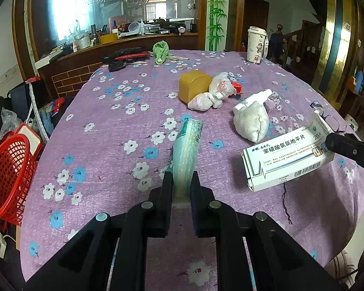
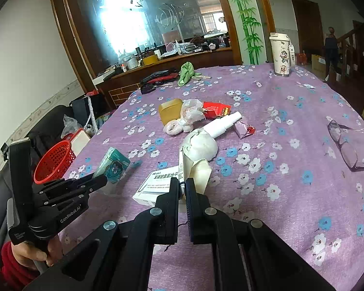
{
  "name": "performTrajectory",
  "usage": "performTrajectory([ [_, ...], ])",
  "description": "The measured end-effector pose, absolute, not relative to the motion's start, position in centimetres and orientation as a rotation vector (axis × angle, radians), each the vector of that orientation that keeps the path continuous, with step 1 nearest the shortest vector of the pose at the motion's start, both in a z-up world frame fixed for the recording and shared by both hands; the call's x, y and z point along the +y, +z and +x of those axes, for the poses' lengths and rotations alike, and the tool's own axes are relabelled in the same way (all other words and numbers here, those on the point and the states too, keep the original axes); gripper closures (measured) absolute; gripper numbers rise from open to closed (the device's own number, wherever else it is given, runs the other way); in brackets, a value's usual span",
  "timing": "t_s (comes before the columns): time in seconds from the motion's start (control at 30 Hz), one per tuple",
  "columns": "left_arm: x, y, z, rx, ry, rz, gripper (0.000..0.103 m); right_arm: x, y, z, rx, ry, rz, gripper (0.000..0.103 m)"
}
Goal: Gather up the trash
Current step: 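Lift the white box and teal tube off the table with both grippers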
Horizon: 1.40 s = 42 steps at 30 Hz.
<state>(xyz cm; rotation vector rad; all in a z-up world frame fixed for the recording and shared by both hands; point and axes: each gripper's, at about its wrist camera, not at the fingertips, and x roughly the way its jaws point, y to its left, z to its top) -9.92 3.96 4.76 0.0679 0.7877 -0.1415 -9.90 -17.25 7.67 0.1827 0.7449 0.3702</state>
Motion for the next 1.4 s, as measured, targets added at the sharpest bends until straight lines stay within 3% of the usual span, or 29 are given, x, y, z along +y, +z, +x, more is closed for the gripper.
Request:
performTrajectory([
  [1.4,8.2,5.3,-11.0,0.752,-0.037,0.03,0.09,-10.6,9.3,-8.8,0.748,0.47,0.093,0.097],
])
